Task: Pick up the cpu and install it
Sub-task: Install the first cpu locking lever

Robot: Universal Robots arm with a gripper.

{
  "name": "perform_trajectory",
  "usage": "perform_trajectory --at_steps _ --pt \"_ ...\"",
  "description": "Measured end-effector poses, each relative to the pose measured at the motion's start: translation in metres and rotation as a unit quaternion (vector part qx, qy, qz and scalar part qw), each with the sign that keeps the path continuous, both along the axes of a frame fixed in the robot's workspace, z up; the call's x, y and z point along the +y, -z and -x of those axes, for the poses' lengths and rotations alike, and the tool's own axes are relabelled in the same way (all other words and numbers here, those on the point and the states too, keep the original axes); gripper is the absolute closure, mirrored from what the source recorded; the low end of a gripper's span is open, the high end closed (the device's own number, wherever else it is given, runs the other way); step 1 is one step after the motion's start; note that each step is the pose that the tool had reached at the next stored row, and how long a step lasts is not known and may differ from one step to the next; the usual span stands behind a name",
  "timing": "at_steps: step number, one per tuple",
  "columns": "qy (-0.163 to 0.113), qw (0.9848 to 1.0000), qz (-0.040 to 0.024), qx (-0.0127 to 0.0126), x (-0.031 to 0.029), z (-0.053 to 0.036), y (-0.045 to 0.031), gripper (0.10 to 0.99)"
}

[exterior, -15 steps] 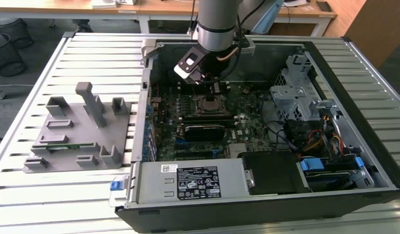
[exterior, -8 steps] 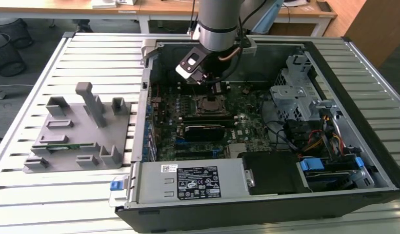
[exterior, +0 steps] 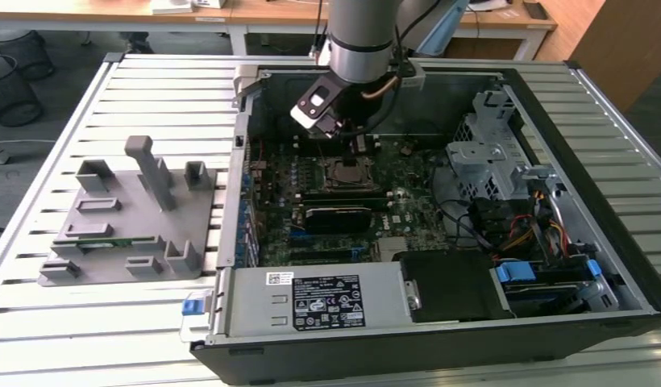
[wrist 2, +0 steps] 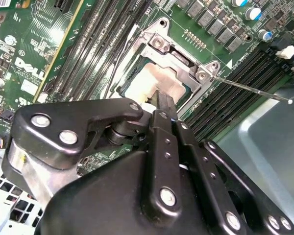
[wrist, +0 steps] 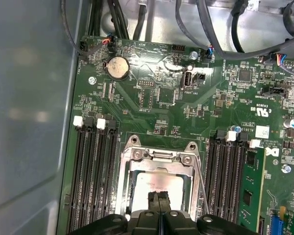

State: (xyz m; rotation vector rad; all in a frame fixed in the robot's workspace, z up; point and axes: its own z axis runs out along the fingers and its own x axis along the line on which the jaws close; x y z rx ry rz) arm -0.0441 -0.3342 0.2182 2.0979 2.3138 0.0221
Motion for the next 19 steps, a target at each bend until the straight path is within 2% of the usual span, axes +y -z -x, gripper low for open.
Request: perform_trajectory --at_steps 13,19 --pt "0.000 1.0000 0.0000 0.0000 0.0000 0.0000 -0.0186 0.980" --pt "0.000 1.0000 0.0000 0.0000 0.0000 0.0000 -0.0316 0.980"
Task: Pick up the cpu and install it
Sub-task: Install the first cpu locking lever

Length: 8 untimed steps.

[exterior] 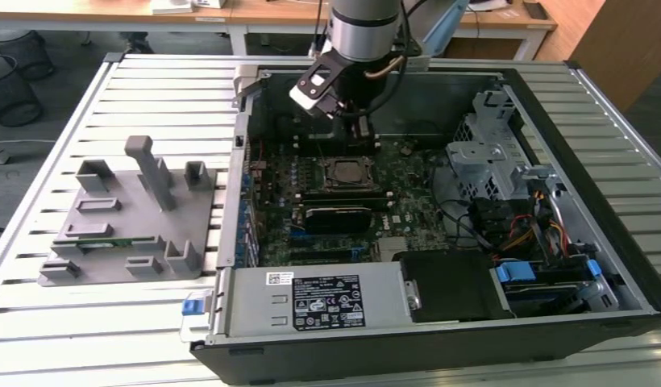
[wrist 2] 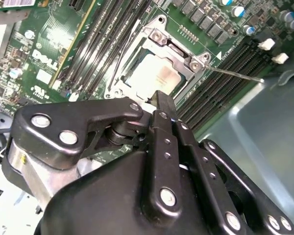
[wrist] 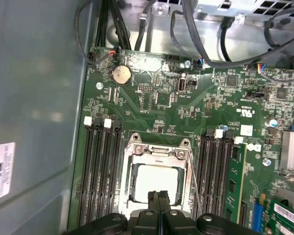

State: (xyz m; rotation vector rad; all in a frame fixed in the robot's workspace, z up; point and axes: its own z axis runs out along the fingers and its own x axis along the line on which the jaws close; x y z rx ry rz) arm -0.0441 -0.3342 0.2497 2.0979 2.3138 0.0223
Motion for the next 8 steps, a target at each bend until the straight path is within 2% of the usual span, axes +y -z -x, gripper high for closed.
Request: perform_trajectory --at_steps 6,8 --pt "0.000 1.0000 0.0000 0.0000 0.0000 0.0000 -0.0170 0.980" --pt "0.000 1.0000 0.0001 0.0000 0.0000 0.0000 -0.0205 0.980"
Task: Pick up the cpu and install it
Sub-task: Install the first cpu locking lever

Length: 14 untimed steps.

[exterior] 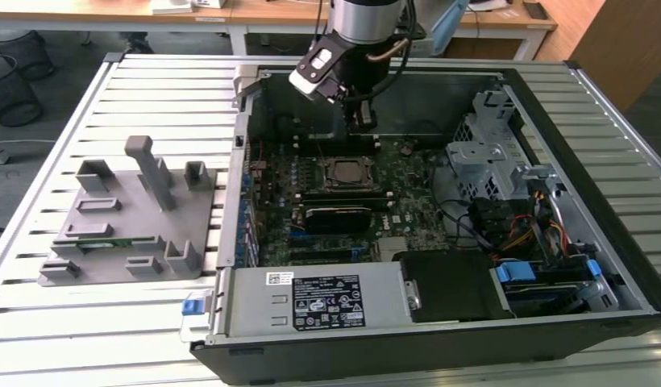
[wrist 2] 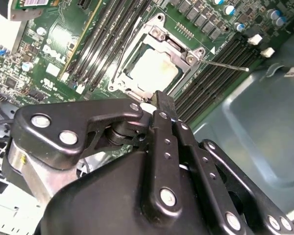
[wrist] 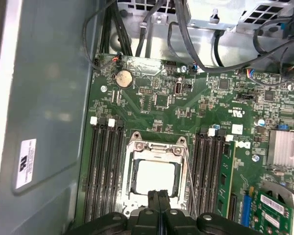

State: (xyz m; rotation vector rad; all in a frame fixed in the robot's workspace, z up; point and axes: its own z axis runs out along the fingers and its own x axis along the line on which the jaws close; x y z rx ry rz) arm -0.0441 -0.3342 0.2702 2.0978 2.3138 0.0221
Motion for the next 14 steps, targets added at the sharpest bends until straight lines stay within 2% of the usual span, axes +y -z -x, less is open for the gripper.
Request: perform_trajectory --at_steps 3,7,11,14 --pt "-0.003 1.0000 -0.0002 -0.0001 0.0000 0.0000 -0.0003 0.980" --pt "-0.037 0.9993 0.0000 0.0000 0.0000 0.0000 -0.0004 0.980" --pt "-0.073 0.9973 0.0000 0.0000 0.0000 0.0000 -0.0003 0.980" --pt "-0.100 0.9950 0.0000 0.0000 0.0000 0.0000 -0.0002 0.980"
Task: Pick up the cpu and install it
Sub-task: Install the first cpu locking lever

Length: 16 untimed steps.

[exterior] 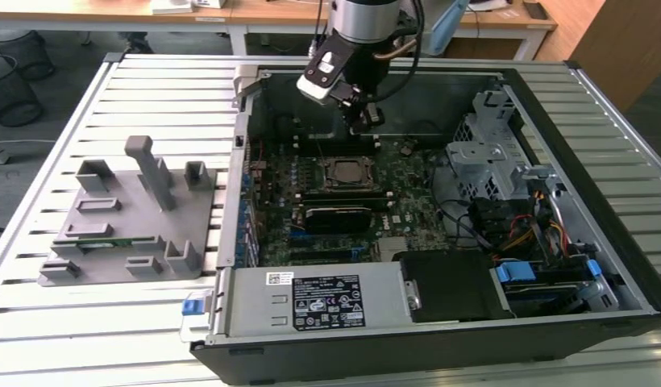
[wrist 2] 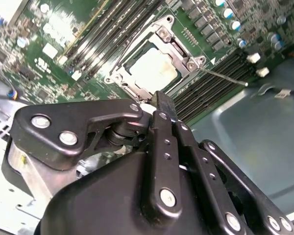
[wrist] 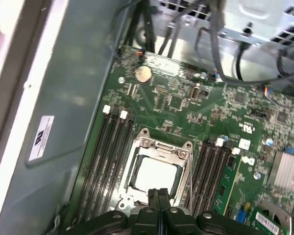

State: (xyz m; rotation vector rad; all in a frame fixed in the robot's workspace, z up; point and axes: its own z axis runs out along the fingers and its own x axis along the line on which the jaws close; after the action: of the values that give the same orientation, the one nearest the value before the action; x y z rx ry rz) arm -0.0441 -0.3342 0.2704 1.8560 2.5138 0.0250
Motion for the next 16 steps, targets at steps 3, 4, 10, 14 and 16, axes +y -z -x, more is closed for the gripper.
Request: perform_trajectory --at_steps 3,4,10,14,16 --pt "-0.028 0.9996 0.0001 0.0000 0.0000 0.0000 0.0001 0.980" --pt "-0.037 0.9993 0.0002 0.0000 0.0000 0.0000 0.0001 0.980" --pt "-0.088 0.9962 0.0010 0.0000 0.0000 0.0000 0.0002 0.980" --pt "-0.114 0.9934 0.0012 0.0000 0.0000 0.0000 0.0002 0.980" --pt "-0.129 0.9916 0.0014 0.0000 0.0000 0.0000 0.0003 0.980"
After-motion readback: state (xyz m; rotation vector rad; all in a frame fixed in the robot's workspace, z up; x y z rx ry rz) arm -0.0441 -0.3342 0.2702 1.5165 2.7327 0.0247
